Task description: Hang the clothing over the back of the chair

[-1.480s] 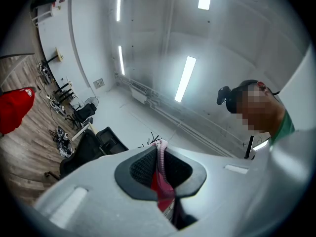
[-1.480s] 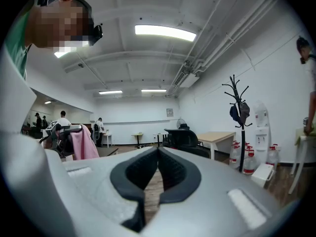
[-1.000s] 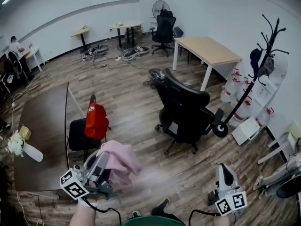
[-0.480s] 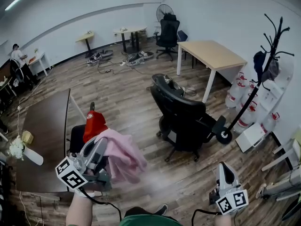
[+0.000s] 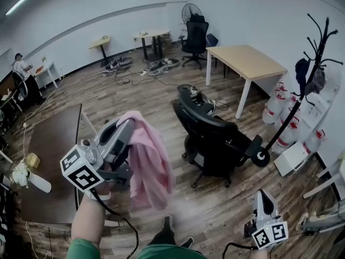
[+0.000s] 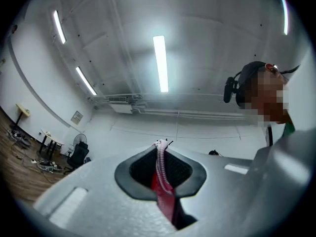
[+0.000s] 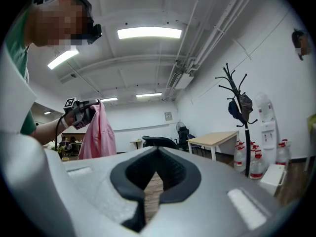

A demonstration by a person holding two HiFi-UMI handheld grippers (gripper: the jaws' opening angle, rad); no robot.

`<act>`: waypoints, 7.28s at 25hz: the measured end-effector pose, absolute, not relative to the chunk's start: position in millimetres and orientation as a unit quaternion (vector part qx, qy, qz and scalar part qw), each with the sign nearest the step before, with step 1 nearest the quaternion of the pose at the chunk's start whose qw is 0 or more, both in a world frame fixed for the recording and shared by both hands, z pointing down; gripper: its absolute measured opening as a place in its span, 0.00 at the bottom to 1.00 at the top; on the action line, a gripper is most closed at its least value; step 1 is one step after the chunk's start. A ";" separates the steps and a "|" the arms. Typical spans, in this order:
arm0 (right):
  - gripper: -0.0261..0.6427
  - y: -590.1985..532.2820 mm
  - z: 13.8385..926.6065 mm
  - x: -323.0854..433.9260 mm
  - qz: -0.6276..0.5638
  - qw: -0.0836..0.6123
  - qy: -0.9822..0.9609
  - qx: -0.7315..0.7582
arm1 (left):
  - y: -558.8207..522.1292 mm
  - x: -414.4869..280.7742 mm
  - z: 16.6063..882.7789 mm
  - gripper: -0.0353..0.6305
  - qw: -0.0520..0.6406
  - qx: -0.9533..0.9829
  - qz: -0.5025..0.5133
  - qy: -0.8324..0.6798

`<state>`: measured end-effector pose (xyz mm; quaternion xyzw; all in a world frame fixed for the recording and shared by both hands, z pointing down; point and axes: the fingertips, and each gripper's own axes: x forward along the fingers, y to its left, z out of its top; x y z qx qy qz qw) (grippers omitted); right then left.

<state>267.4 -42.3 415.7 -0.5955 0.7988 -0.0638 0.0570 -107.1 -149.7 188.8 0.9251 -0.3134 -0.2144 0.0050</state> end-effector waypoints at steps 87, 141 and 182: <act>0.04 -154.0 417.9 263.9 -0.058 0.027 0.805 -0.590 | -336.6 62.8 325.8 0.21 -0.167 0.905 0.153 -0.361; 0.04 -139.1 402.5 143.5 0.036 -0.018 0.796 -0.604 | -211.2 -126.0 418.5 0.19 0.009 0.875 0.045 -0.481; 0.04 -144.0 412.9 148.2 0.016 -0.015 0.802 -0.596 | -214.2 -132.5 427.5 0.18 0.016 0.872 0.042 -0.487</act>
